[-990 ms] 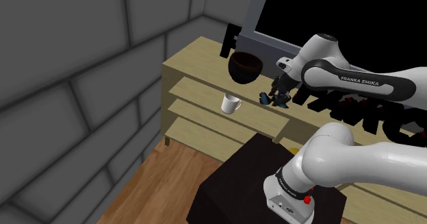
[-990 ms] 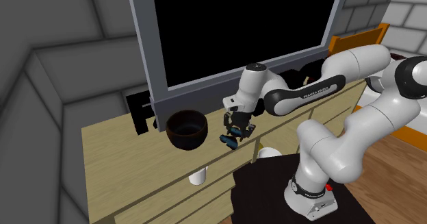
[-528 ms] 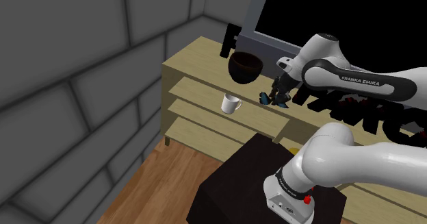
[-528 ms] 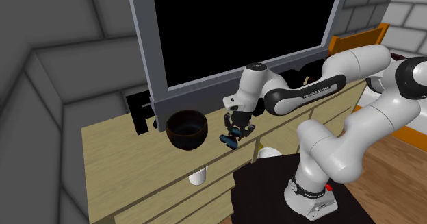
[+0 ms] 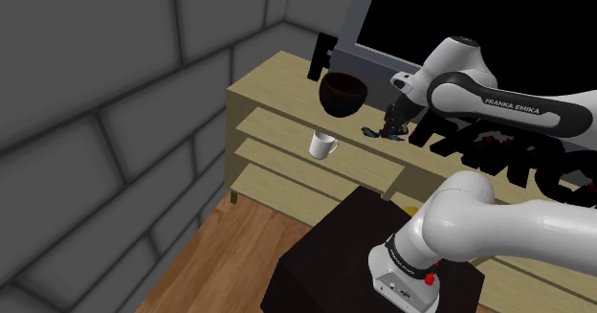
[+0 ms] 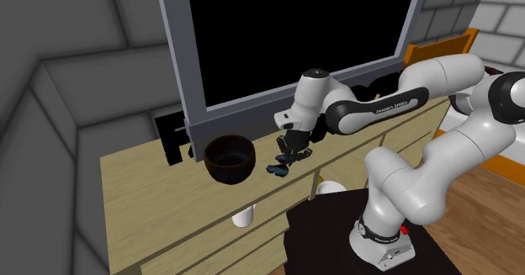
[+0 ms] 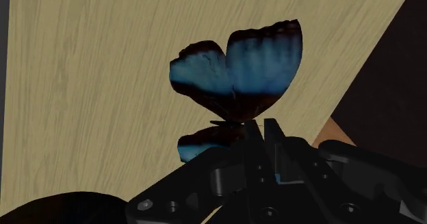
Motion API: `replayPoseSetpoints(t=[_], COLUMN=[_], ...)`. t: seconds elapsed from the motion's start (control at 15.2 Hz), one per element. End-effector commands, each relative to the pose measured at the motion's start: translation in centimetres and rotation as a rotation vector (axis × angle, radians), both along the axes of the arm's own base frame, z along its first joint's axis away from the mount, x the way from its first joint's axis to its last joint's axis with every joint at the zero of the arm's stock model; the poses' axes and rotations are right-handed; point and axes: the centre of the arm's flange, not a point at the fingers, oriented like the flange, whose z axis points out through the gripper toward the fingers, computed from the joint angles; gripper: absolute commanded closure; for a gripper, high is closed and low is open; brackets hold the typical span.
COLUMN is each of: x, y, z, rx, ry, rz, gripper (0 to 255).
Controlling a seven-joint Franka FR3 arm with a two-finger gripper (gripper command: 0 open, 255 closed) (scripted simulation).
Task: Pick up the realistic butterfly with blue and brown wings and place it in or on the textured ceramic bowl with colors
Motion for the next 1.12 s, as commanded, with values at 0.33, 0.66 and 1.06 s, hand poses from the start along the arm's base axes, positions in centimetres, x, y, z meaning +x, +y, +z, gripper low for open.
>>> replayPoseSetpoints(t=[0.33, 0.66, 1.06], x=[0.0, 1.7, 2.1], y=[0.1, -2.8, -2.7], z=[3.7, 4.3, 2.5], rx=[0.001, 0.111, 0.132], ry=[0.001, 0.129, 0.2], rz=[0.001, -0.196, -0.22], gripper=[255, 0, 0])
